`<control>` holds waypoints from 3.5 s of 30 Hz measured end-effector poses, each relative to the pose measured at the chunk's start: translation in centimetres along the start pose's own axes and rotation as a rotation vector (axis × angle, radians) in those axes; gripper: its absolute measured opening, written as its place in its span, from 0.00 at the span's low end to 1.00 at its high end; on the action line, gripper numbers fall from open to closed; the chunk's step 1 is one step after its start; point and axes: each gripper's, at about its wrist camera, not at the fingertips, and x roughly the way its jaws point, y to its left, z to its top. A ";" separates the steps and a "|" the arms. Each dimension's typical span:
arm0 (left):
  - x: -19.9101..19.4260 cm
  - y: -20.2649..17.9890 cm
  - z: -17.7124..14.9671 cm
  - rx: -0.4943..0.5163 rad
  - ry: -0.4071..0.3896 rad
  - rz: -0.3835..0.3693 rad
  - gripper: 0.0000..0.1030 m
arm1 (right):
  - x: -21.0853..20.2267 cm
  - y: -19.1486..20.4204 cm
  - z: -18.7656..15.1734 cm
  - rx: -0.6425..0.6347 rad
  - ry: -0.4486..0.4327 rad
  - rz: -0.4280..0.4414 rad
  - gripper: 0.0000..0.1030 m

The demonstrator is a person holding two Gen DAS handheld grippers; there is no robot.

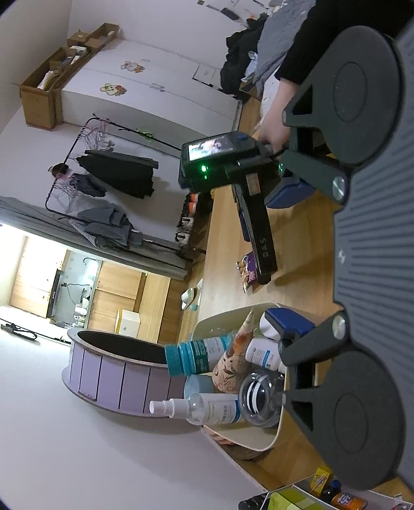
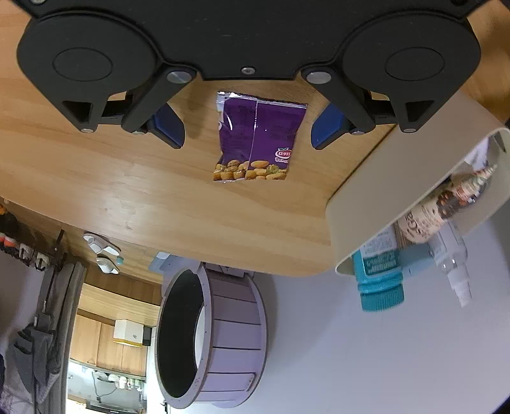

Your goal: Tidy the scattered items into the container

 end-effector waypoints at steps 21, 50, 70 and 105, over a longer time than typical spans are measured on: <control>-0.3 0.3 -0.1 0.007 0.004 0.006 0.70 | -4.0 -2.1 0.7 0.113 -0.078 0.075 0.43; -3.9 4.3 0.4 -0.061 -0.049 0.128 0.75 | -7.7 5.2 5.6 0.010 -0.170 0.272 0.61; -1.9 2.9 0.3 -0.001 0.058 0.329 1.00 | -15.1 4.8 0.9 -0.137 -0.194 0.282 0.96; -2.8 2.2 2.2 -0.039 0.136 0.432 1.00 | -15.5 4.9 2.0 -0.174 -0.195 0.339 1.00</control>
